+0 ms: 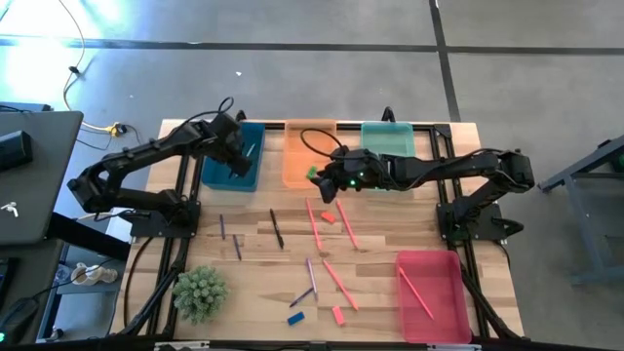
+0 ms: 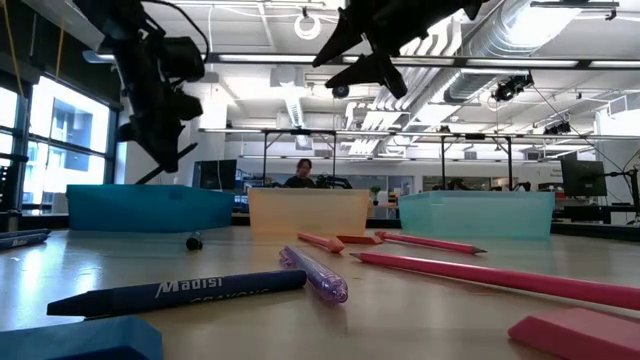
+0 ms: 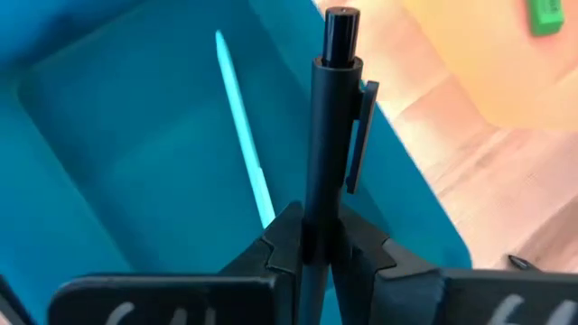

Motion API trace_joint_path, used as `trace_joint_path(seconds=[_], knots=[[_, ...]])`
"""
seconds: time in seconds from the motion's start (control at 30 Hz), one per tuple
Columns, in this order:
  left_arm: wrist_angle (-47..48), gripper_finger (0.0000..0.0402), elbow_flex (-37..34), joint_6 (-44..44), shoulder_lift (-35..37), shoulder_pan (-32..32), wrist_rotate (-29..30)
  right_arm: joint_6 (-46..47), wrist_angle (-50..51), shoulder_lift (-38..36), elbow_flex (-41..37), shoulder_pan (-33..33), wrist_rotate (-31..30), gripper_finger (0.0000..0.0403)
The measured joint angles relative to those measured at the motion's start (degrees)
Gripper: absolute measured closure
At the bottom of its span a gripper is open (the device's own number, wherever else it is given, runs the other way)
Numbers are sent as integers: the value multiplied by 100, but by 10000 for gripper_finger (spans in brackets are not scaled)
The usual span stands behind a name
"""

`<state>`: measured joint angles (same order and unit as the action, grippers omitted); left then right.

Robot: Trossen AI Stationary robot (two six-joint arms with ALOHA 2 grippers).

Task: Sort crayons/erasers/pens/pencils in bins
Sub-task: Put the right black pen in the blue bin, then put the pink colored pencil into the pink bin

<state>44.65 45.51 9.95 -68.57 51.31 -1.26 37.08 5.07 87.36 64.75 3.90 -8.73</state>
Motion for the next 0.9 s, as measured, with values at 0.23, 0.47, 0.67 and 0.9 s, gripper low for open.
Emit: trace_joint_path(seconds=[0.23,0.47,0.67,0.9], knots=[[-232,375,-299,145,-5,0,16,168,380,0,0,-2,3,236],[-270,354,-362,339,-5,4,46,646,929,-1,0,-139,8,236],[-265,319,-362,339,-5,4,46,1067,1452,-1,0,-349,23,236],[-265,291,-358,287,-5,4,46,1684,2000,-1,0,-538,-92,236]])
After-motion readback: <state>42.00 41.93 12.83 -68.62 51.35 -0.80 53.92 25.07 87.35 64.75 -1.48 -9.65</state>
